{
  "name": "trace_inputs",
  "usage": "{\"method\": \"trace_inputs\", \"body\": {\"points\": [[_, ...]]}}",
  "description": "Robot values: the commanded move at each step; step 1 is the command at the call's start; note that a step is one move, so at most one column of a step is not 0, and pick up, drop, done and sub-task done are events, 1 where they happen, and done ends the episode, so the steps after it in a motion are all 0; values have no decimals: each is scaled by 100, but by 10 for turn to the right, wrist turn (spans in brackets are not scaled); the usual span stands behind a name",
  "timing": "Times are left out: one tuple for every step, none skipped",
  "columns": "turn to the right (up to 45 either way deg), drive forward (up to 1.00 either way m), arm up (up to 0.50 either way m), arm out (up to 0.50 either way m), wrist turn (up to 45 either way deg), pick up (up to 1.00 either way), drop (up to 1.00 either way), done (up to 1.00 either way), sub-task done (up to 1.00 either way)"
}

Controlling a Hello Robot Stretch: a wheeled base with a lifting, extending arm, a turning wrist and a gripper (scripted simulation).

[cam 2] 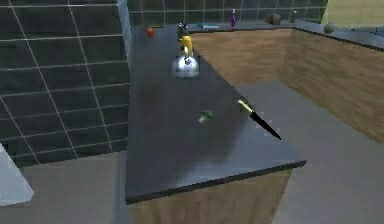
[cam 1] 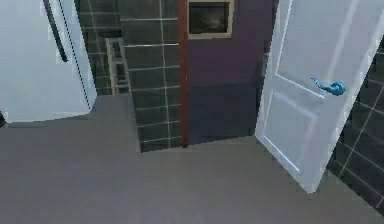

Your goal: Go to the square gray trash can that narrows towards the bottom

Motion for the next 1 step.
{"method": "trace_inputs", "body": {"points": [[0, 15, 0, 0, 0, 0, 0, 0, 0]]}}
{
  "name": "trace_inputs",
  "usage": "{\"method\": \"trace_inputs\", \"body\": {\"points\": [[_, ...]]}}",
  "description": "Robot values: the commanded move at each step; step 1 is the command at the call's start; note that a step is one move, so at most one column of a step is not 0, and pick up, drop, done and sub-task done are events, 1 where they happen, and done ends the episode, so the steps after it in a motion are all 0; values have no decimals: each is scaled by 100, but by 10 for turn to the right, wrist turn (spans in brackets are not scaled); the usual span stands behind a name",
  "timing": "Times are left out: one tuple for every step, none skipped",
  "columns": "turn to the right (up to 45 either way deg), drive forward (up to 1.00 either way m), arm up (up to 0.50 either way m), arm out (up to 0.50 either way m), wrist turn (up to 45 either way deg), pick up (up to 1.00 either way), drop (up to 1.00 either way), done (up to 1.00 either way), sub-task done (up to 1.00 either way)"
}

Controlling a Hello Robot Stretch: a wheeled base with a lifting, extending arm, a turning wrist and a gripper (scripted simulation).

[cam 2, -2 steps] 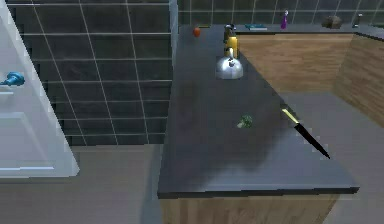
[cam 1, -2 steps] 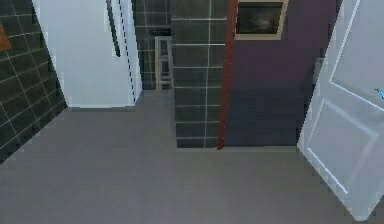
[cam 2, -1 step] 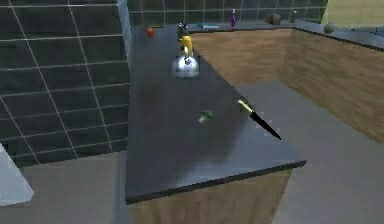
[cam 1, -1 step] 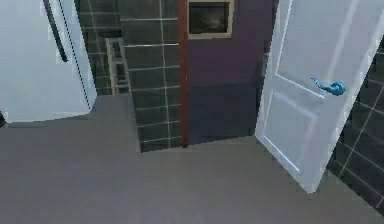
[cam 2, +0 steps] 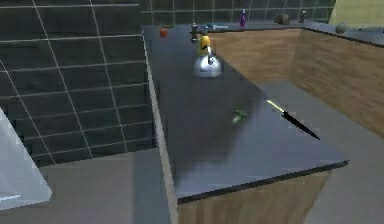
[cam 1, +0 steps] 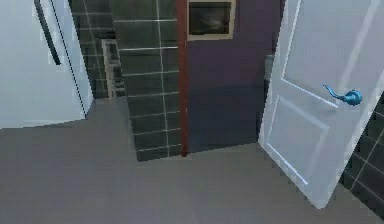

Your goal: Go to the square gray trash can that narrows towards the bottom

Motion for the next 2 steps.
{"method": "trace_inputs", "body": {"points": [[120, 0, 0, 0, 0, 0, 0, 0, 0], [0, 100, 0, 0, 0, 0, 0, 0, 0]]}}
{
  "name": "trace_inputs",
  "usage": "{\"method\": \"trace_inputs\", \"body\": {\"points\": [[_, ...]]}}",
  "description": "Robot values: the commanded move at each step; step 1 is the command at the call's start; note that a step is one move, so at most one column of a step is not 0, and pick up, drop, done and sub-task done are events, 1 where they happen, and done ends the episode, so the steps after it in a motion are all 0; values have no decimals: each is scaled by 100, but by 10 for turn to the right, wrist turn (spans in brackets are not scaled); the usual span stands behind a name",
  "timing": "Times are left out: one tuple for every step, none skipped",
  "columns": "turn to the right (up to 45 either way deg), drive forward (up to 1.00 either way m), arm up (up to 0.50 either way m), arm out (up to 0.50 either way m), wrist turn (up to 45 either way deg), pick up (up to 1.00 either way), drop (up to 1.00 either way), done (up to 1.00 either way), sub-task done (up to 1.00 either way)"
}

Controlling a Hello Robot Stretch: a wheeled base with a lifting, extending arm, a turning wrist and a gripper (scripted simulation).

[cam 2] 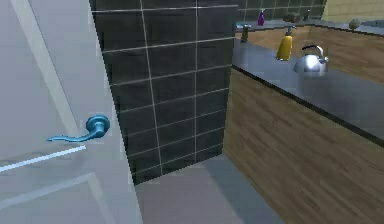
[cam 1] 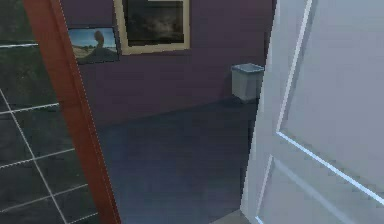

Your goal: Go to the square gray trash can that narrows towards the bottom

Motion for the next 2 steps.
{"method": "trace_inputs", "body": {"points": [[30, 0, 0, 0, 0, 0, 0, 0, 0], [0, 100, 0, 0, 0, 0, 0, 0, 0]]}}
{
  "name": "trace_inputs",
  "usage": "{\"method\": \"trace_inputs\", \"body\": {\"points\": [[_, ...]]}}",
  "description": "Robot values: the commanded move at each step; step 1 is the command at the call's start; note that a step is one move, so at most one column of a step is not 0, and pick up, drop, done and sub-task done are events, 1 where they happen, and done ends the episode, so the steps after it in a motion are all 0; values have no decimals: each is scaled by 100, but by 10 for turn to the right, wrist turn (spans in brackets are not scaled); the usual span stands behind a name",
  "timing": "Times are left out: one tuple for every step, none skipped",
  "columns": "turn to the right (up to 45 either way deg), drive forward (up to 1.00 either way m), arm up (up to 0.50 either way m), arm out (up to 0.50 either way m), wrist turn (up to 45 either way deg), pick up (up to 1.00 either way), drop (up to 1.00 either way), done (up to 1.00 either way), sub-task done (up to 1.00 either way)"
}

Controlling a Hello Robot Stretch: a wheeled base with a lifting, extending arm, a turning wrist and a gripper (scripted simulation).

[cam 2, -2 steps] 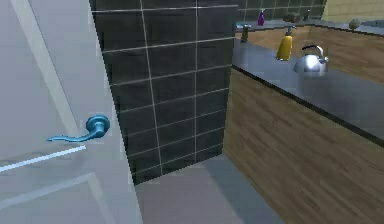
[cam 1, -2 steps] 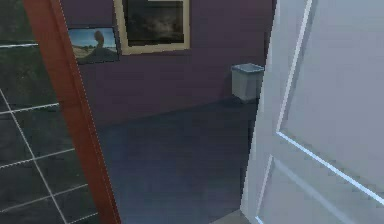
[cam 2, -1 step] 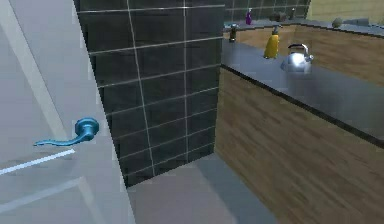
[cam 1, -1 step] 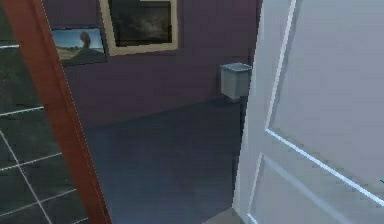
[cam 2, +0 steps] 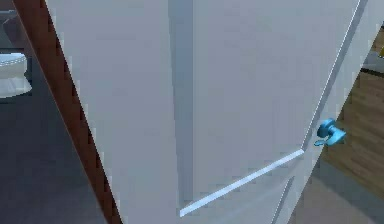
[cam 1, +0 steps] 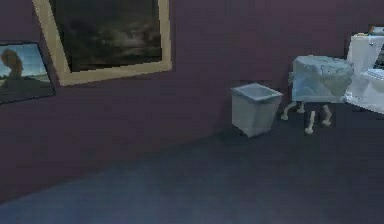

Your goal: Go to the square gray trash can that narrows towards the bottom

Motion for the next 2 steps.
{"method": "trace_inputs", "body": {"points": [[0, 40, 0, 0, 0, 0, 0, 0, 0], [150, 0, 0, 0, 0, 0, 0, 0, 0]]}}
